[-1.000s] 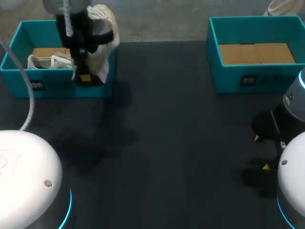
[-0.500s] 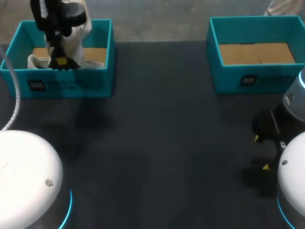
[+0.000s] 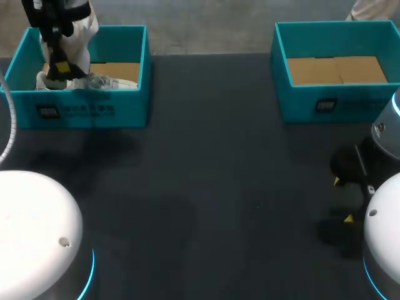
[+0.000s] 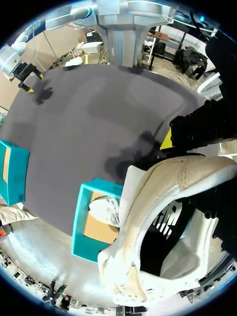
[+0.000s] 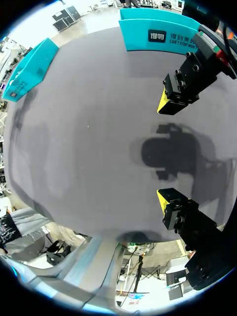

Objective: Take the shoe out of the shoebox, open the shoe tongue, remove and reinsert the insole, then place the shoe into the shoebox

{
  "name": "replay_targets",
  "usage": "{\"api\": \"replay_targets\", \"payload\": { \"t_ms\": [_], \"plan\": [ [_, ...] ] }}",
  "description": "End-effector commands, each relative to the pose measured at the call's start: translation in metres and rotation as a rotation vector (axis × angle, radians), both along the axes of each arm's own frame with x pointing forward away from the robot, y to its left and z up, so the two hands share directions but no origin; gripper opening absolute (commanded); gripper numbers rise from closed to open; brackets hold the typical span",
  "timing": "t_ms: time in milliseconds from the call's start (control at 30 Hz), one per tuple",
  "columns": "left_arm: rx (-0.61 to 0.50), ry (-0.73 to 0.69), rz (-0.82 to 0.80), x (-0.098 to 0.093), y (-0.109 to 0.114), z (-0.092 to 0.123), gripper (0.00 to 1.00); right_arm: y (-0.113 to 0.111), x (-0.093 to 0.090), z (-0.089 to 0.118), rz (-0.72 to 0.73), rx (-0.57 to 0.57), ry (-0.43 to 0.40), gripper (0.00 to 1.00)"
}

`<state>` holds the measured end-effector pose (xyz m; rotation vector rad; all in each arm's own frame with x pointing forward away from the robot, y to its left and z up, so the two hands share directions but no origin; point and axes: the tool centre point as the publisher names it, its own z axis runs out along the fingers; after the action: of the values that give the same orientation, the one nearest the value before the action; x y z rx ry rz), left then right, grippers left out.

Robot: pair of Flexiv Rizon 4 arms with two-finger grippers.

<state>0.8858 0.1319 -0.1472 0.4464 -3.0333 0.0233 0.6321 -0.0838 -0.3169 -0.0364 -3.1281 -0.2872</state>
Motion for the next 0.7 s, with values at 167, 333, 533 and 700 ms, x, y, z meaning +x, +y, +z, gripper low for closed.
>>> {"api": "replay_targets", "payload": {
  "t_ms": [167, 333, 533, 700],
  "plan": [
    [-0.020, 0.052, 0.005, 0.050, 0.029, 0.009, 0.00, 0.000, -0.002, 0.000, -0.001, -0.002, -0.002, 1.00],
    [-0.019, 0.083, 0.005, 0.086, 0.055, 0.007, 0.00, 0.000, -0.002, 0.000, -0.001, -0.002, -0.002, 1.00],
    [0.019, 0.097, -0.033, 0.117, 0.074, 0.009, 0.00, 0.000, -0.002, 0.000, -0.001, -0.002, -0.002, 1.00],
    [0.019, 0.097, -0.033, 0.117, 0.074, 0.009, 0.00, 0.000, -0.002, 0.000, -0.001, -0.002, -0.002, 1.00]
  ]
}}
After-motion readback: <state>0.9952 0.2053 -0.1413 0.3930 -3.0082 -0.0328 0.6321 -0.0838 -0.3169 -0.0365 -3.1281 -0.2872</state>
